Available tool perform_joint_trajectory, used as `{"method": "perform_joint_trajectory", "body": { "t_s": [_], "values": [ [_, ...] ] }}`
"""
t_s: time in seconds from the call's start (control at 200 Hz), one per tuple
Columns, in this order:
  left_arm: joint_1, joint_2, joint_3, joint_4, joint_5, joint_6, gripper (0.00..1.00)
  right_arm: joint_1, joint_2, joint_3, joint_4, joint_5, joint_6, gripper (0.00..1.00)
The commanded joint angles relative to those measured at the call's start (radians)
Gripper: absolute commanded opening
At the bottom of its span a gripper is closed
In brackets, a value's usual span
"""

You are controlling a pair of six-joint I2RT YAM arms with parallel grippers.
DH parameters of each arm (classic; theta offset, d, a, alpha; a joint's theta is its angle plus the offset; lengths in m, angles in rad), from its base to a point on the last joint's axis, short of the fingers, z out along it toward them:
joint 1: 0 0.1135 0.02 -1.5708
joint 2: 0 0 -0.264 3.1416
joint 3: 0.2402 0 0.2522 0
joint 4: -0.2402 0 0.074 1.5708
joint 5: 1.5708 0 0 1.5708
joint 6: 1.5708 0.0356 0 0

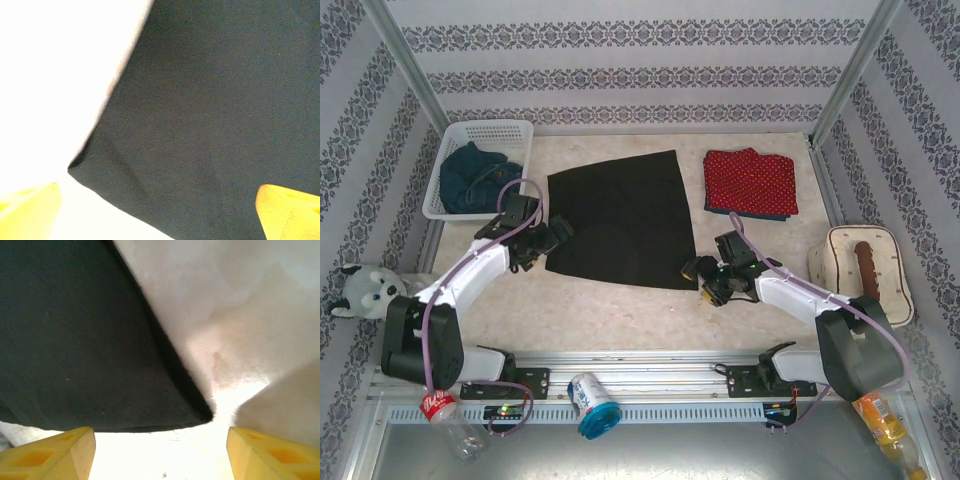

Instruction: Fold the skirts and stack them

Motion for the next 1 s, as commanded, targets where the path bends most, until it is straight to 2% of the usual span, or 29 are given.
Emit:
{"method": "perform_joint_trajectory", "body": {
  "t_s": [0.0,0.465,0.994],
  "values": [
    [0.032,-0.063,-0.059,0.018,-0.052,-0.083,1.00,-0.004,0.015,-0.017,0.058,-0.031,0.044,0.67],
    [0.067,-0.076,-0.113,0.039,-0.024,-0.088,1.00,0.004,0.012,-0.058,0.068,0.009,0.054,0.63],
    [0.071,-0.069,-0.128,0.047,-0.014,-0.088,1.00,0.018,0.024,-0.074,0.204,0.040,0.079,0.51]
  ]
}}
